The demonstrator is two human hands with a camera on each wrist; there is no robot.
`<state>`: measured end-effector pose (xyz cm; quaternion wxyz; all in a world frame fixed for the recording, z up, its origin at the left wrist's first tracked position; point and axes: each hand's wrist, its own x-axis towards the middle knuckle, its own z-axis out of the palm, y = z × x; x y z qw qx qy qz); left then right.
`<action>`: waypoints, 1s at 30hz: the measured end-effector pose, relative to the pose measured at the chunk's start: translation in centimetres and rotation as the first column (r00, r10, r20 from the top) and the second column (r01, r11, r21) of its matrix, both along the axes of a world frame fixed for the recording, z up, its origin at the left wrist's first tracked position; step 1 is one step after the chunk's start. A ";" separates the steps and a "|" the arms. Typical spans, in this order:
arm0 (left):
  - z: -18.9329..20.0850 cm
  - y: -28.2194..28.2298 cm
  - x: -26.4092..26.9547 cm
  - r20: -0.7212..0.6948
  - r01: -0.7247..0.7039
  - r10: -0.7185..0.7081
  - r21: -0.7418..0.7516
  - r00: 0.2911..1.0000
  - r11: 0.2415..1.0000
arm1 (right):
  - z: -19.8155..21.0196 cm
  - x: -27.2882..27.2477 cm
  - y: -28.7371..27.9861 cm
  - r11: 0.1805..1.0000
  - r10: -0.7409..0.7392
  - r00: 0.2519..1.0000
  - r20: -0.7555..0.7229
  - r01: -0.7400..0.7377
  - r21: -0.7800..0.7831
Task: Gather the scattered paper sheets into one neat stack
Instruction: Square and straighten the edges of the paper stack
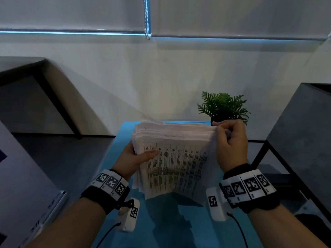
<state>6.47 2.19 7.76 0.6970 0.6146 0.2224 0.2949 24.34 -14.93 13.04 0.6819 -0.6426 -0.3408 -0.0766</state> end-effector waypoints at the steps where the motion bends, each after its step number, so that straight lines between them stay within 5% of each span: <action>1: 0.0 0.0 0.0 -0.002 -0.001 0.001 0.005 1.000 1.000 | 0.0 -0.1 0.0 0.999 0.024 0.999 -0.042 -0.022 0.049; 4: 0.0 0.1 0.1 0.000 -0.018 0.018 0.025 1.000 1.000 | -0.1 -0.2 -0.3 0.983 0.163 0.978 -0.133 -0.148 0.110; 10: -0.5 0.1 -0.1 -0.073 -0.024 0.027 0.045 0.997 0.999 | -4.4 0.9 -1.1 0.899 0.344 0.857 -0.384 -0.419 -0.131; 14: -0.8 -0.4 0.4 -0.098 -0.114 0.121 0.073 0.988 0.991 | -5.5 0.7 -0.5 0.936 0.274 0.837 -0.473 -0.346 -0.071; 17: -0.1 -0.7 0.5 0.003 -0.162 0.162 0.059 0.987 0.985 | -5.2 1.2 -0.3 0.932 0.333 0.835 -0.439 -0.363 0.015; 23: 2.9 -1.1 1.0 0.203 -0.206 0.168 0.182 0.965 0.962 | -6.8 1.9 -0.4 0.905 0.329 0.798 -0.505 -0.419 -0.073; 30: 5.1 0.0 2.4 0.265 -0.315 0.253 0.230 0.931 0.921 | -7.4 2.3 -0.4 0.890 0.393 0.757 -0.522 -0.456 0.009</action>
